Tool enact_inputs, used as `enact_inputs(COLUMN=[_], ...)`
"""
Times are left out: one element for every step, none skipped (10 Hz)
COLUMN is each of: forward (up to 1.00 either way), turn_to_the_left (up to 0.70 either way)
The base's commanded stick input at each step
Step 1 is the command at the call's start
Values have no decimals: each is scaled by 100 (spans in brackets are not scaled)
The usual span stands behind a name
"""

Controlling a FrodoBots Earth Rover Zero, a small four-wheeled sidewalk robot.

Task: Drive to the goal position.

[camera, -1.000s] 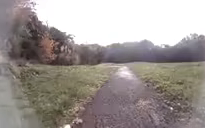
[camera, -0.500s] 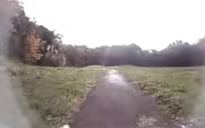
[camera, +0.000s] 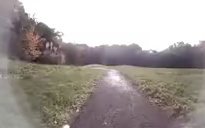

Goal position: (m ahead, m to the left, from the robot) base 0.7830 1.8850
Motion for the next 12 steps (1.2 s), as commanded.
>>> enact_inputs(forward=[100, 100, 100, 100, 100, 100, 100, 100, 100, 100, 100, 100], turn_to_the_left=[0, 0, -26, -36, -40, -40, -40, -34, -22, -8, 0, 0])
